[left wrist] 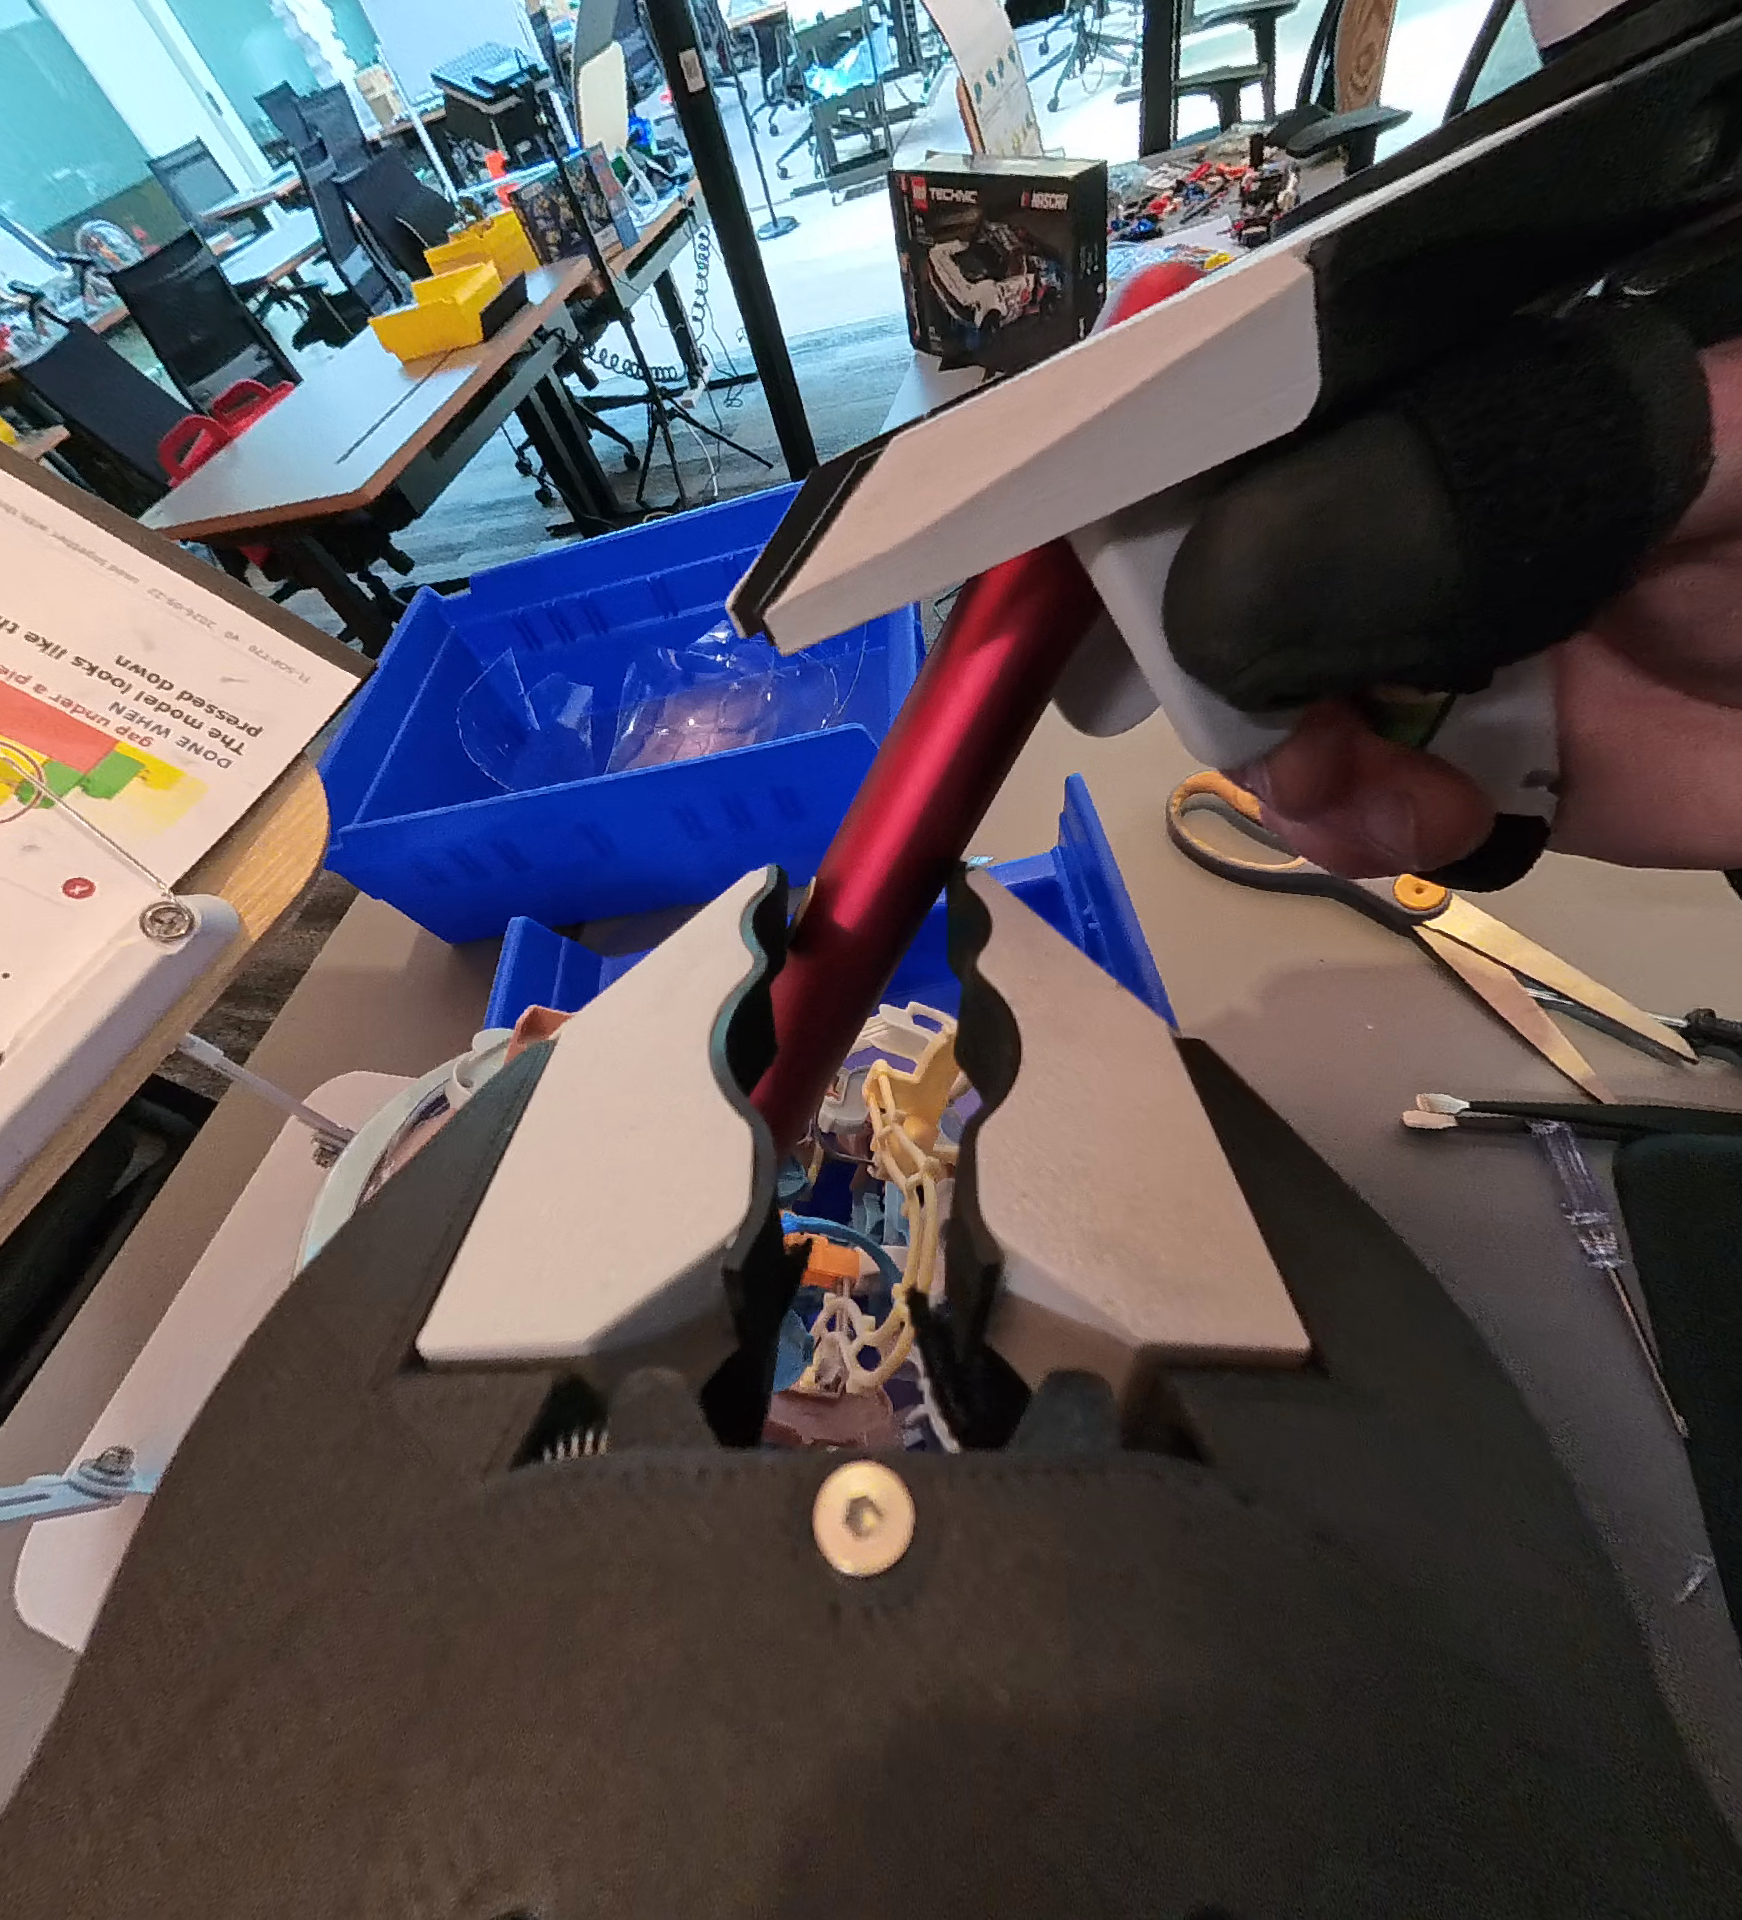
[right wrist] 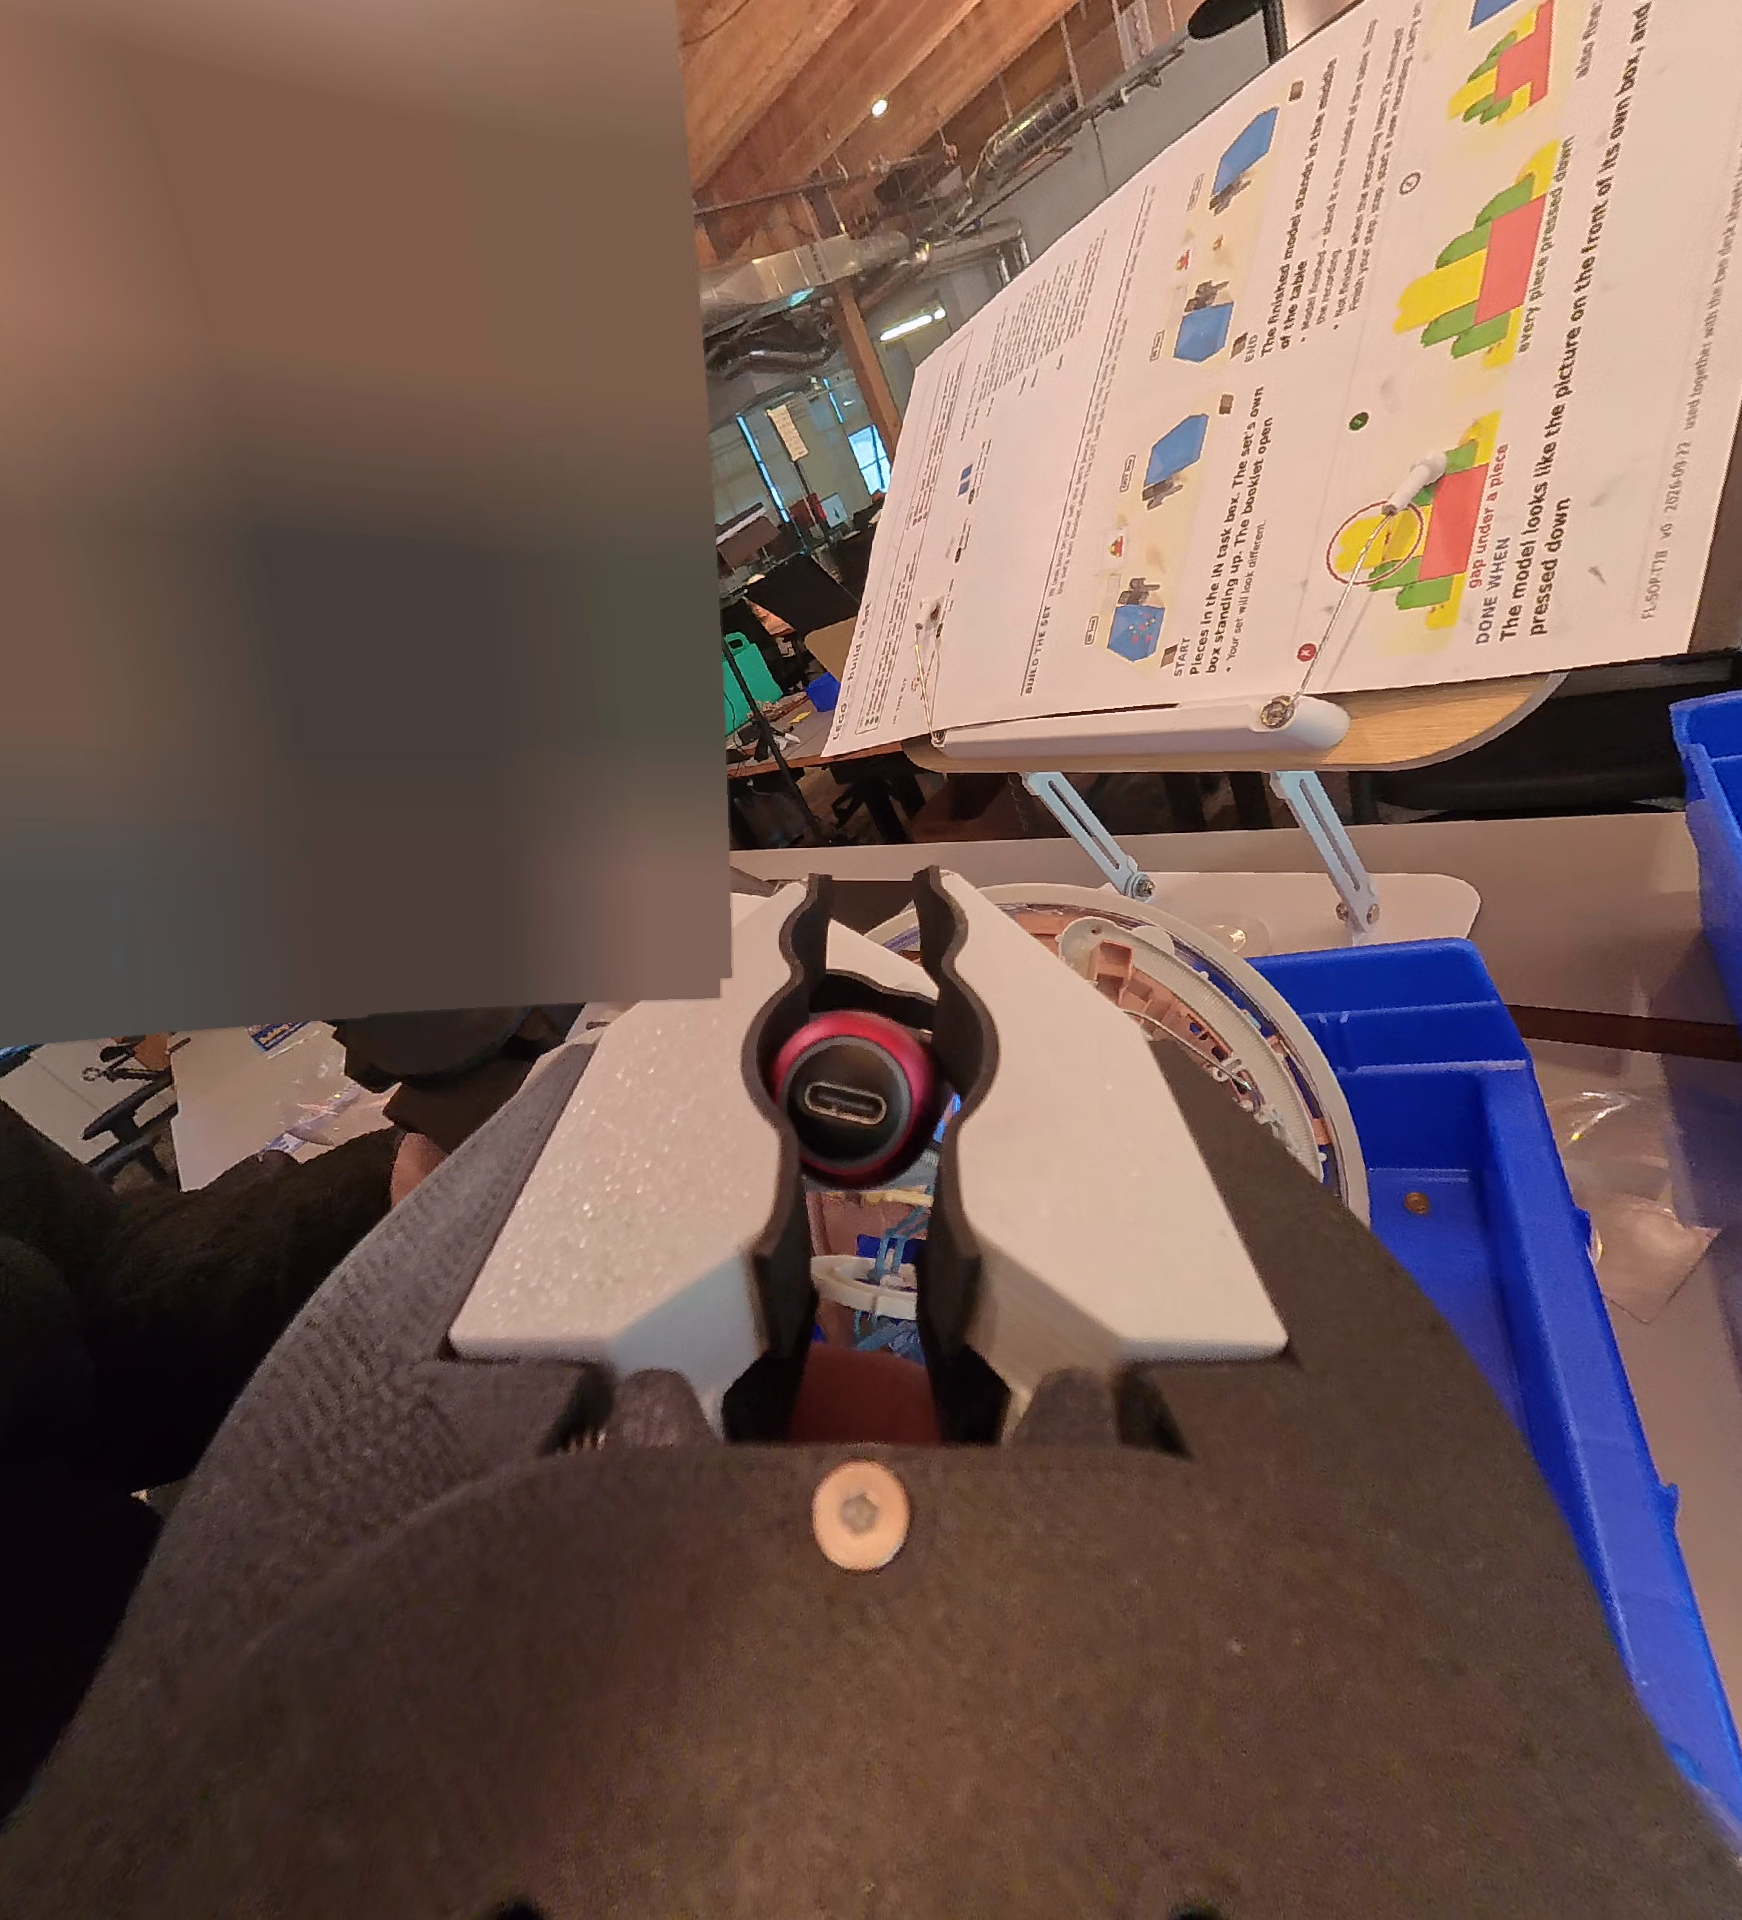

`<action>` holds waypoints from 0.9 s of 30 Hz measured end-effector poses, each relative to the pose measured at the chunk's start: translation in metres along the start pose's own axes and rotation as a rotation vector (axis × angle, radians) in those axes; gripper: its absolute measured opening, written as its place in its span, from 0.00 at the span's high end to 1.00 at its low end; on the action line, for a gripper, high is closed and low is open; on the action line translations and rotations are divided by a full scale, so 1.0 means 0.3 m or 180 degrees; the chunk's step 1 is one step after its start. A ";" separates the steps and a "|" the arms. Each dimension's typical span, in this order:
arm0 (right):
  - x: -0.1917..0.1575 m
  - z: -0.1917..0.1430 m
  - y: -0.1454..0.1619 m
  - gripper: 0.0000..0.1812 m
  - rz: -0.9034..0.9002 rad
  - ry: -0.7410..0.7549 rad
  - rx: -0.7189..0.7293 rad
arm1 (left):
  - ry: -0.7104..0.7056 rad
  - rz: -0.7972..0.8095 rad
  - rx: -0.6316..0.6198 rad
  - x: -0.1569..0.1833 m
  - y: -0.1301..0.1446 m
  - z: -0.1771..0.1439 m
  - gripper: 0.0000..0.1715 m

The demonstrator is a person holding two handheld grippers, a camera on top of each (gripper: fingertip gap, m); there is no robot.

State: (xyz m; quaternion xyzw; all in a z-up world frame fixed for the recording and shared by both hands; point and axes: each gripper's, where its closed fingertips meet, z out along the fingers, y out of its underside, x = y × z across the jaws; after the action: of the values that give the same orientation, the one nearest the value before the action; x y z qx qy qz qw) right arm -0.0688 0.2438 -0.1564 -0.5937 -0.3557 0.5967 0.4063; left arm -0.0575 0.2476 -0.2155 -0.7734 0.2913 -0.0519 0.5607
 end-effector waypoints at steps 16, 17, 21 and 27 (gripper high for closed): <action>0.004 0.006 -0.004 0.92 0.0043 -0.0078 -0.0075 | 0.0000 0.0287 -0.0098 -0.004 0.001 0.004 0.86; 0.004 0.007 -0.004 0.92 0.0040 -0.0084 -0.0078 | -0.0007 0.0307 -0.0107 -0.005 0.002 0.004 0.86; 0.007 0.009 -0.006 0.92 0.0062 -0.0106 -0.0083 | -0.0030 0.0289 -0.0096 -0.007 0.002 0.004 0.86; 0.013 0.011 -0.004 0.92 0.0064 -0.0113 -0.0098 | -0.0056 0.0260 -0.0079 -0.010 0.004 0.008 0.86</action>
State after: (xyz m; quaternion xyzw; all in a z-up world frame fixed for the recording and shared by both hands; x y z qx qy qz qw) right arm -0.0717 0.2482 -0.1568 -0.5927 -0.3659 0.6057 0.3846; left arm -0.0596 0.2509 -0.2168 -0.7682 0.3182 -0.0186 0.5552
